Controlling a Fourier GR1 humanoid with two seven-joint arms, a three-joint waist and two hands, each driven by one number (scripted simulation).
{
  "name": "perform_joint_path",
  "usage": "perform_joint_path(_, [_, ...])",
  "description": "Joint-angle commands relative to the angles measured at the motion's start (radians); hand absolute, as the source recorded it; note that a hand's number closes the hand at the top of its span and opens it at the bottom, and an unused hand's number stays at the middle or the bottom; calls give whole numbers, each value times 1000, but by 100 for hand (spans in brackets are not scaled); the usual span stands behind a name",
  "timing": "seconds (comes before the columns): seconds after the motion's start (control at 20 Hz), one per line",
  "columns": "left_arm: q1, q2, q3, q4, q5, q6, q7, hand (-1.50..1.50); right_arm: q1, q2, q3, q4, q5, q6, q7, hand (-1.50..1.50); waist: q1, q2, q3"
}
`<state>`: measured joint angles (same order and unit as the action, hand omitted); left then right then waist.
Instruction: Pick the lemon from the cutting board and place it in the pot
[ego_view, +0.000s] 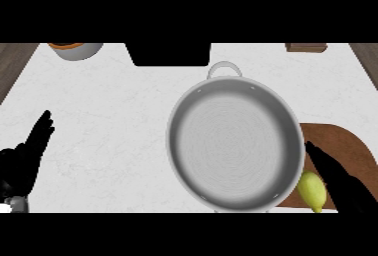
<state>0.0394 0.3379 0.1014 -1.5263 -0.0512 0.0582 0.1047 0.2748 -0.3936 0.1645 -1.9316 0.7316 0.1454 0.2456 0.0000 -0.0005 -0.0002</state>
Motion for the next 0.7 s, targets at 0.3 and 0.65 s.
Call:
perform_joint_path(0.3, [-16,-17,51,4,-16,-64,3,0,-31,40,-89,163,25,1,-142,-150,-1,0,0])
perform_joint_path(0.65, [-30,-68,27,-54,-67,-33,61,0,-17,73,-5,153,158,-52,-188,150,-2,0,0])
